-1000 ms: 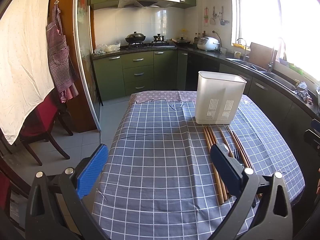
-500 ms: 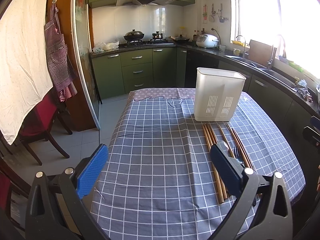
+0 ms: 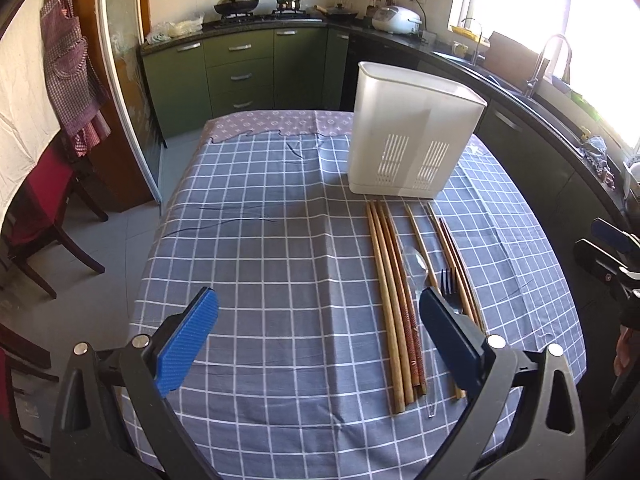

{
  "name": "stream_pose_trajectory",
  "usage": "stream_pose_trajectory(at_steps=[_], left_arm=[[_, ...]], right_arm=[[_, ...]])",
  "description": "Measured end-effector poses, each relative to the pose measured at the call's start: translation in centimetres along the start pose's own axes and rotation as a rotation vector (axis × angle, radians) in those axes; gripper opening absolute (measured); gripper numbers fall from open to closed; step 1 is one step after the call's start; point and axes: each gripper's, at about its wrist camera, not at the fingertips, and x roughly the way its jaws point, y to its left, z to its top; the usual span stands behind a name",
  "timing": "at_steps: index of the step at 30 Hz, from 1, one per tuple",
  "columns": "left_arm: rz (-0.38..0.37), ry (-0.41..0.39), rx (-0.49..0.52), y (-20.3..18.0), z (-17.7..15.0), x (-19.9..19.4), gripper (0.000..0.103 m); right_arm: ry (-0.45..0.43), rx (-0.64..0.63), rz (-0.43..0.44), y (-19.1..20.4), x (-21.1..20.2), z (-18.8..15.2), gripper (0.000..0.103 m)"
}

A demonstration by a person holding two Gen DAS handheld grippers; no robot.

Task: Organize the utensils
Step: 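Lower the left gripper onto the clear plastic spoon and close it, then lift the spoon with the left gripper while the right gripper grasps the black fork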

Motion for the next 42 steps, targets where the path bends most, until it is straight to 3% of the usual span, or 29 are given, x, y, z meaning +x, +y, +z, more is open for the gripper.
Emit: stream_pose_trajectory(at_steps=[7, 10, 12, 16, 18, 24, 42], left_arm=[[-0.133, 0.227, -0.025, -2.9, 1.0, 5.2, 0.067], [-0.178, 0.316, -0.002, -4.7, 0.8, 7.3, 0.050], [-0.197, 0.354, 0.028, -6.0, 0.6, 8.4, 0.032], [-0.174, 0.379, 0.058, -7.9, 0.7, 10.0, 0.020], [-0.166, 0.388, 0.073, -8.6, 0.8, 10.7, 0.010], [-0.113, 0.415, 0.088, -10.0, 0.8, 12.4, 0.007], [-0.029, 0.432, 0.112, -11.3, 1.2, 13.8, 0.008]], right_arm=[[0.162, 0.065, 0.053, -2.2, 3.3, 0.9, 0.099], [0.211, 0.087, 0.066, -2.8, 4.4, 0.9, 0.092], [0.231, 0.090, 0.063, -2.8, 4.9, 0.8, 0.085], [0.248, 0.104, 0.069, -3.2, 5.4, 0.8, 0.081], [0.241, 0.091, 0.056, -3.0, 5.4, 0.7, 0.078], [0.239, 0.079, 0.051, -2.9, 5.3, 0.7, 0.061], [0.241, 0.073, 0.058, -2.7, 5.9, 0.8, 0.061]])
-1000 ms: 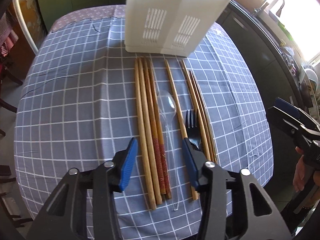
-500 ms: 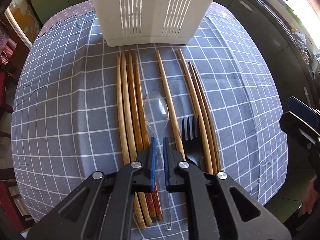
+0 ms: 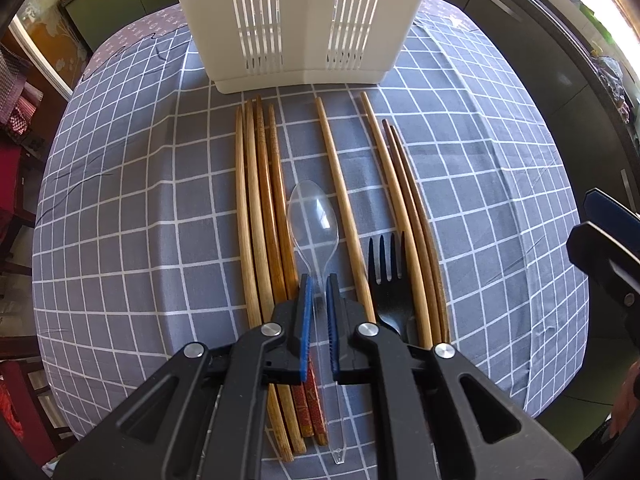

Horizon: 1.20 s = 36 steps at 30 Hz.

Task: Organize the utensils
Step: 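Lift the spoon with the left gripper while the right gripper grasps the black fork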

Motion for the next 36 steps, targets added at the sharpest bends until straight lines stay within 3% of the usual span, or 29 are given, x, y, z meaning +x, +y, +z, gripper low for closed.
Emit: stream_pose_trajectory(at_steps=[7, 11, 14, 15, 17, 22, 27, 32, 36], left_arm=[[0.022, -0.011, -0.002, -0.2, -0.2, -0.1, 0.012], [0.026, -0.008, 0.025, -1.3, -0.3, 0.0, 0.025], [0.049, -0.017, 0.058, -2.4, -0.2, 0.2, 0.026], [0.049, -0.017, 0.069, -2.6, -0.2, 0.2, 0.024], [0.050, -0.015, 0.087, -3.3, 0.0, 0.2, 0.009], [0.018, -0.023, 0.066, -3.5, 0.5, -0.3, 0.008], [-0.006, -0.125, 0.025, -2.6, 0.7, -3.6, 0.008], [-0.015, -0.230, 0.009, -1.2, 0.3, -6.8, 0.008], [-0.036, -0.273, -0.002, 1.3, -0.8, -8.2, 0.008]], right_arm=[[0.007, -0.005, 0.003, 0.2, 0.3, -0.1, 0.061], [0.007, -0.006, 0.003, 0.2, 0.3, -0.1, 0.061], [0.006, -0.007, 0.004, 0.2, 0.3, -0.2, 0.061], [0.007, -0.007, 0.005, 0.2, 0.3, -0.2, 0.061], [0.008, -0.009, 0.005, 0.3, 0.2, -0.3, 0.061], [0.009, -0.019, 0.001, 0.7, -0.3, -0.6, 0.060], [0.067, -0.032, 0.058, 1.8, -0.5, -1.2, 0.041], [0.221, -0.071, 0.107, 4.8, 2.5, -2.3, 0.028], [0.286, -0.082, 0.097, 6.6, 4.6, -2.7, 0.016]])
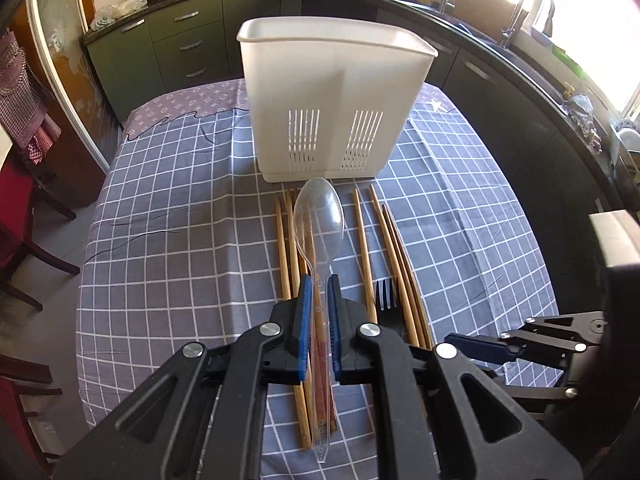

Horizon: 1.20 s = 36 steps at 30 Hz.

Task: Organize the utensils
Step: 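Lift the spoon with the left gripper while the right gripper grasps the black fork, then carry the spoon over the white caddy and drop it in with the left gripper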

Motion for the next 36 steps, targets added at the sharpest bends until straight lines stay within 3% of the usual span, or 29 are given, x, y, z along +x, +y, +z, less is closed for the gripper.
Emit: stream_pose_trajectory(at_steps=[13, 20, 23, 28, 36], left_arm=[[-0.030, -0.053, -0.012, 2.7, -1.3, -2.3, 0.008], [-0.028, -0.088, -0.016, 3.4, -1.2, -3.1, 0.008], [-0.038, -0.106, -0.017, 3.5, -0.5, -4.0, 0.008], [-0.080, -0.204, -0.028, 3.8, 3.2, -7.4, 0.008], [-0.135, -0.512, -0.044, 2.7, 12.2, -11.5, 0.008]], right_arm=[[0.115, 0.055, -0.049, 1.5, 3.8, 1.4, 0.012], [0.098, 0.028, -0.122, 3.6, 5.1, 1.6, 0.013], [0.077, 0.032, -0.103, 3.6, 5.0, 1.5, 0.012], [-0.020, 0.045, 0.009, 2.8, 2.1, 1.3, 0.010], [-0.203, 0.036, 0.111, 1.2, -4.2, 0.5, 0.010]])
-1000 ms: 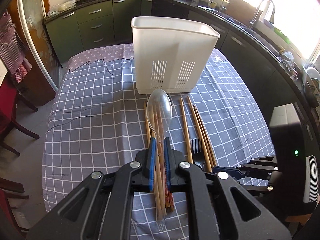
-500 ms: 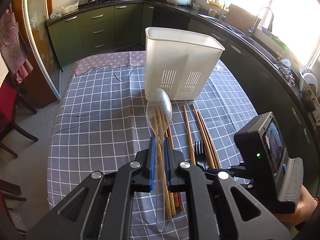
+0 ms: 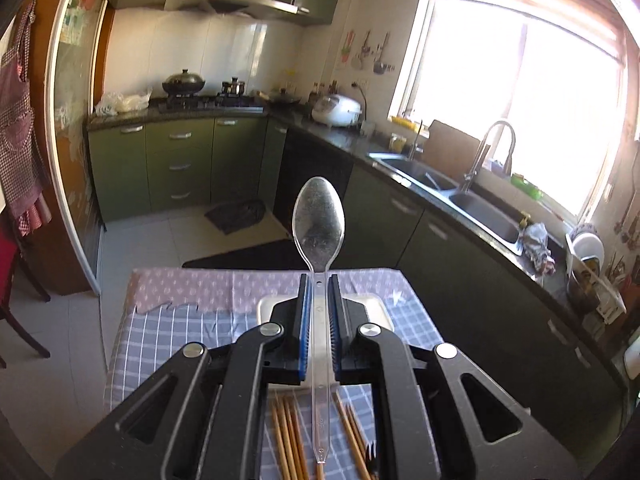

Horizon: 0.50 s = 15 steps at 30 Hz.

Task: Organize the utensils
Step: 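Carry the spoon over the white caddy and drop it in with the left gripper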

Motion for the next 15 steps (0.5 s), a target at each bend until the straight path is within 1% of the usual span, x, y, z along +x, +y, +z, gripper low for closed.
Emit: stream_pose_trajectory(at_steps=[4, 7, 9, 12, 15], left_arm=[[0.026, -0.098, 0.004, -0.4, 1.8, 2.9, 0.008], [0.064, -0.168, 0.021, -0.4, 2.0, 5.1, 0.008], [0.094, -0.196, 0.027, -0.2, 2.0, 6.5, 0.008], [0.113, -0.197, 0.041, -0.2, 1.5, 8.3, 0.008], [0.115, -0.146, 0.050, -0.1, 0.2, 9.8, 0.008]], right_arm=[[-0.044, 0.002, 0.022, -0.5, -1.8, -0.3, 0.010], [-0.064, -0.002, 0.029, -0.7, -2.5, -0.7, 0.010], [-0.083, 0.000, 0.030, -0.9, -3.1, -0.8, 0.010], [-0.125, -0.007, 0.016, -1.0, -4.1, -0.4, 0.010], [-0.175, -0.008, 0.016, -1.0, -5.6, 0.1, 0.010]])
